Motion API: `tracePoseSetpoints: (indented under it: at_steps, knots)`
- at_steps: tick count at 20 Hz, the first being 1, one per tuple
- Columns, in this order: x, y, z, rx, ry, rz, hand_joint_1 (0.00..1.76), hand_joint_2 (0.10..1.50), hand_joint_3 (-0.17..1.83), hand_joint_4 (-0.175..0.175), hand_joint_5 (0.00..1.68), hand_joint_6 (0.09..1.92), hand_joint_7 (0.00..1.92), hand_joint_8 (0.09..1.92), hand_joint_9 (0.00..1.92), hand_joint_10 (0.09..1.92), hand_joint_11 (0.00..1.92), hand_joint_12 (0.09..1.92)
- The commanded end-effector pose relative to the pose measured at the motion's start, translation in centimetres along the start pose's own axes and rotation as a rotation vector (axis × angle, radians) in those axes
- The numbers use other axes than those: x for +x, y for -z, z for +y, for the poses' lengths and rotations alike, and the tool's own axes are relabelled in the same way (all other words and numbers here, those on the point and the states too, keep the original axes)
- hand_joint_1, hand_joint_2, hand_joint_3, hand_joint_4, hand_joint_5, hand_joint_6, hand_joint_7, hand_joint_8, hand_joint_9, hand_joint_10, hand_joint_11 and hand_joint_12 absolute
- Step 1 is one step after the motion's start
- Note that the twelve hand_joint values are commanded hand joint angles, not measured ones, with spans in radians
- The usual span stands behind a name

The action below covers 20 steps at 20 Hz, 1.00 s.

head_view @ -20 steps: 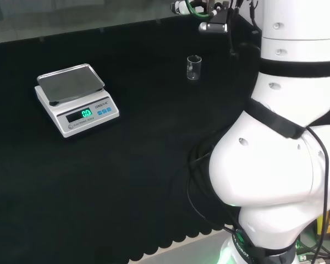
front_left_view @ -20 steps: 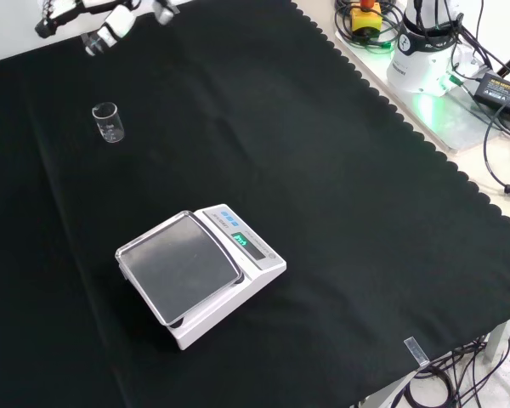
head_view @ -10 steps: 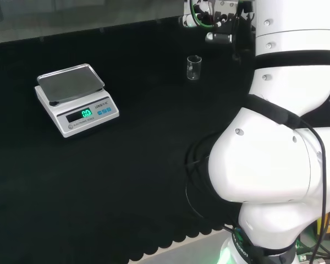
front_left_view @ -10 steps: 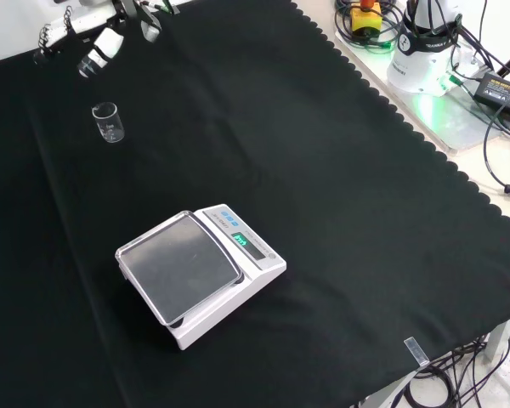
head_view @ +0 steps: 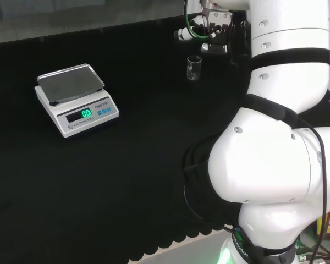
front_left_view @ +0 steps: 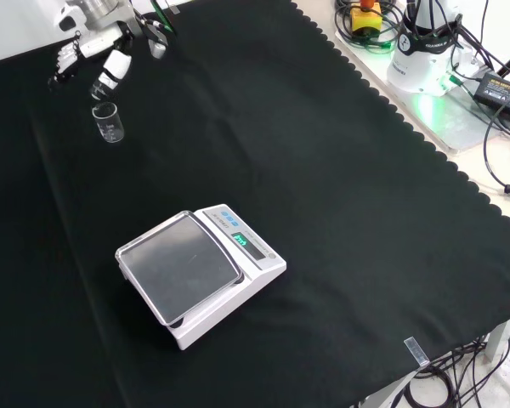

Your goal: Pick up the beaker.

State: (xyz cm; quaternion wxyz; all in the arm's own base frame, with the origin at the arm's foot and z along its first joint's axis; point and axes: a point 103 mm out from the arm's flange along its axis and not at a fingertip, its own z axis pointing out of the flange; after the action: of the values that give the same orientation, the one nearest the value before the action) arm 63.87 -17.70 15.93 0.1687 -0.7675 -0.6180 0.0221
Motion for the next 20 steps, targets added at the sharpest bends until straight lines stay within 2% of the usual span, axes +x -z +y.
tracePoseSetpoints:
  at_steps: [1,13,20]
  knots:
    - [-0.1,-1.8,0.4,0.044,0.000,-0.016,0.19,1.05,0.19,-0.115,0.34,0.09,0.11,0.87,0.06,0.89,0.01,1.54]
    - [-3.1,-5.2,1.3,0.109,-0.037,-0.001,0.19,1.05,0.19,-0.115,0.34,0.09,0.13,0.88,0.06,0.89,0.02,1.54]
    - [-2.9,-6.5,1.2,0.128,-0.042,-0.013,0.19,1.05,0.19,-0.116,0.34,0.09,0.13,0.89,0.06,0.89,0.02,1.54]
